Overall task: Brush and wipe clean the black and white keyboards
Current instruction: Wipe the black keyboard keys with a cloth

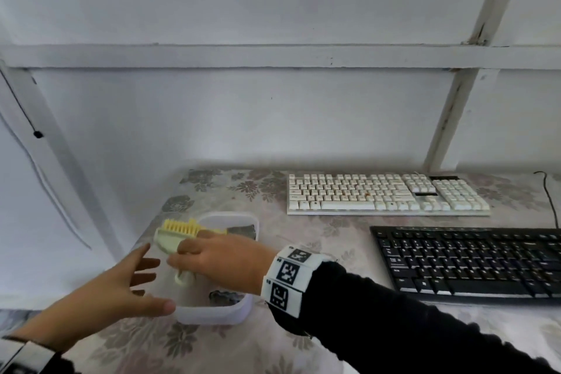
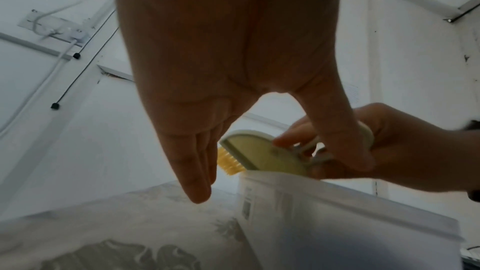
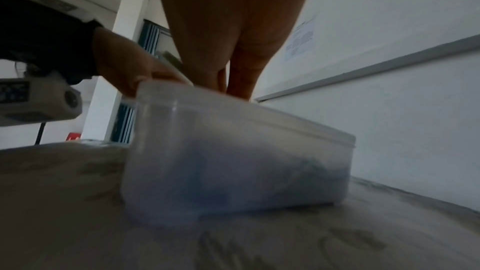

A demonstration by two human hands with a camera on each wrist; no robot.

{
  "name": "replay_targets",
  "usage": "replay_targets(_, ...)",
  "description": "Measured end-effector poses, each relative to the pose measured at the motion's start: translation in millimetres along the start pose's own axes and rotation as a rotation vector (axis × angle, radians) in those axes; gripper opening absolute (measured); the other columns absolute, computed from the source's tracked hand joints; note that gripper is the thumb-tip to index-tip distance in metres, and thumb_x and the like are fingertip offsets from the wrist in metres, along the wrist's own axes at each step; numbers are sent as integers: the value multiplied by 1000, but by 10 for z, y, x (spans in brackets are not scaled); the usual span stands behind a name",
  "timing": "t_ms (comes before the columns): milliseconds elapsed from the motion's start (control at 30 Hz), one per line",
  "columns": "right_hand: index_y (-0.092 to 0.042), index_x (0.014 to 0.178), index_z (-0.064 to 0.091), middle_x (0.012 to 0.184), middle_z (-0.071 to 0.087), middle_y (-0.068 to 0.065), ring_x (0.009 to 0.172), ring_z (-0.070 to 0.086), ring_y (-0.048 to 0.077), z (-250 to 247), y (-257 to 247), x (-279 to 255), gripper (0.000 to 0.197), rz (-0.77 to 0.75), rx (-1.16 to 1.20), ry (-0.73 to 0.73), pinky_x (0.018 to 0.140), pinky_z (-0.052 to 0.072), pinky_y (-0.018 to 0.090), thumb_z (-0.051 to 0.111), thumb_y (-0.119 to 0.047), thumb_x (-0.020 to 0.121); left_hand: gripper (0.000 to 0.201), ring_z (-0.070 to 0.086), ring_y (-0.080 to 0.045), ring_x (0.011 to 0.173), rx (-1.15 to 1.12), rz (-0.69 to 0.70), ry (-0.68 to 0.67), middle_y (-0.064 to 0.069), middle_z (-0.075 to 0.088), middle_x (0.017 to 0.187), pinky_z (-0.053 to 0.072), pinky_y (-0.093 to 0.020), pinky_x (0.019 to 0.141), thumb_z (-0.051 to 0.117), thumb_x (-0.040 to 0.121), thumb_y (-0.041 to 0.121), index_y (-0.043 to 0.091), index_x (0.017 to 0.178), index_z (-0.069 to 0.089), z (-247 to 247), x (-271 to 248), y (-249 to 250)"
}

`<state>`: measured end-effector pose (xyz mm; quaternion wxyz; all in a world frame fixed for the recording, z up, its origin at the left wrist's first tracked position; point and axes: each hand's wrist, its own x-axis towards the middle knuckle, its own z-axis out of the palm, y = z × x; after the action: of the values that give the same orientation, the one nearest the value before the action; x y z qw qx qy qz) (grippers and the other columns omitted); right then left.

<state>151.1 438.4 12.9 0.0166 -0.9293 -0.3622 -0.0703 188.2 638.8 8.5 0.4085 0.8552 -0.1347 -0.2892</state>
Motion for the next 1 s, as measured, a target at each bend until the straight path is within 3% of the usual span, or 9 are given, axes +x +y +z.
replay_targets(133,-10,128,57,129,51,14,109,52,31,177,17,-4,44,-53,-35,18,85,46,36,61,-1,85,165,51,-18,113,-99,29,10,3,43,126,44,-33,92,93,11,48,43,143,-6,-10,73,-38)
replay_targets(200,-7,124,60,126,53,18,108,53,36,198,47,-28,41,-61,103,37,88,46,43,62,2,84,156,52,-14,110,-126,64,-4,7,43,125,45,-28,87,93,16,45,56,135,-7,6,102,-12)
replay_targets(267,-10,130,55,126,53,18,110,53,34,174,86,-55,45,43,271,61,90,46,44,59,-2,87,141,55,-10,109,-143,104,-26,14,47,124,45,-26,87,93,20,47,63,125,0,12,125,27)
replay_targets(367,-10,133,44,125,53,15,106,55,31,96,206,-66,44,378,335,46,90,48,42,52,-10,89,133,56,-9,110,-129,140,-28,12,49,125,47,-30,89,88,24,58,58,132,10,14,148,70)
replay_targets(467,-3,116,50,116,57,16,106,55,34,85,348,-63,26,603,43,-80,94,38,45,46,-12,92,134,56,-5,107,-78,117,-8,8,49,126,48,-22,82,82,28,62,44,141,14,38,189,74)
replay_targets(567,-4,114,53,117,56,15,111,52,32,155,357,-42,25,627,-39,-258,106,21,56,46,-15,92,137,55,-1,102,-23,101,4,4,48,127,45,-16,73,80,26,61,39,143,14,76,216,80)
replay_targets(767,-8,122,49,123,54,12,121,41,31,180,306,117,39,749,12,-448,109,12,63,53,-27,87,150,58,-6,102,-37,127,26,3,52,123,49,-25,80,81,11,68,40,144,15,94,230,74)
replay_targets(900,-4,125,44,126,51,16,126,36,34,179,296,142,41,821,78,-369,108,-2,70,52,-20,88,151,59,-6,100,-54,134,33,7,54,114,49,-24,78,82,9,67,39,144,17,101,231,65)
replay_targets(1000,0,127,39,126,49,20,123,40,38,162,283,122,42,843,151,-285,107,-2,71,50,-11,89,153,59,-6,99,-66,124,39,7,56,111,47,-23,76,82,8,66,39,143,18,102,225,77)
